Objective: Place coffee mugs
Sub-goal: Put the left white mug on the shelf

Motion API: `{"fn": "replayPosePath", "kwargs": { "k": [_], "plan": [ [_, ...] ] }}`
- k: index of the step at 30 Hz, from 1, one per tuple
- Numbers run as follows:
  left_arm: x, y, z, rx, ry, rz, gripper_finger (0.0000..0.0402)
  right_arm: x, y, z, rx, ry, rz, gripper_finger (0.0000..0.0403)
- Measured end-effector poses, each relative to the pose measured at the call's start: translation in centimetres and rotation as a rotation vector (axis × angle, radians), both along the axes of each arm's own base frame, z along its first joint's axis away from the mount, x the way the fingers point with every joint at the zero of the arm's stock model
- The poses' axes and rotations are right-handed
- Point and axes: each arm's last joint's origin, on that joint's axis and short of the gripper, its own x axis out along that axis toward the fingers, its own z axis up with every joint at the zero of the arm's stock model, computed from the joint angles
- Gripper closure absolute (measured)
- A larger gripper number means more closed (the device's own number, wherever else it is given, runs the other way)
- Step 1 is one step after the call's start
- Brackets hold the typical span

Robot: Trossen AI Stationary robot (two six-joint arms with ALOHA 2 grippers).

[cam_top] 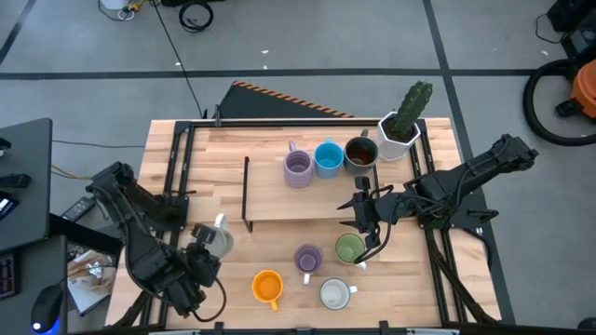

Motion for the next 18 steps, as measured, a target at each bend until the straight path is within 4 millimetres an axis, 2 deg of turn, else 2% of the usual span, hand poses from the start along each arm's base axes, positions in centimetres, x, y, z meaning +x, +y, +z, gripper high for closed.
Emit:
{"fn": "replayPosePath", "kwargs": {
  "k": [6,13,18],
  "plan": [
    [0.8,0.6,0.6,-0.013,-0.051,0.091,0.0370,0.0,0.0,0.0,0.012,-0.001,-0.009,0.0225],
    [2.2,1.8,4.1,-0.065,-0.180,0.112,0.0370,0.0,0.0,0.0,0.049,-0.001,-0.027,0.0225],
    [3.8,3.9,5.9,-0.038,-0.225,0.062,0.0370,-0.1,0.1,0.1,0.078,0.001,-0.017,0.0225]
  ]
}}
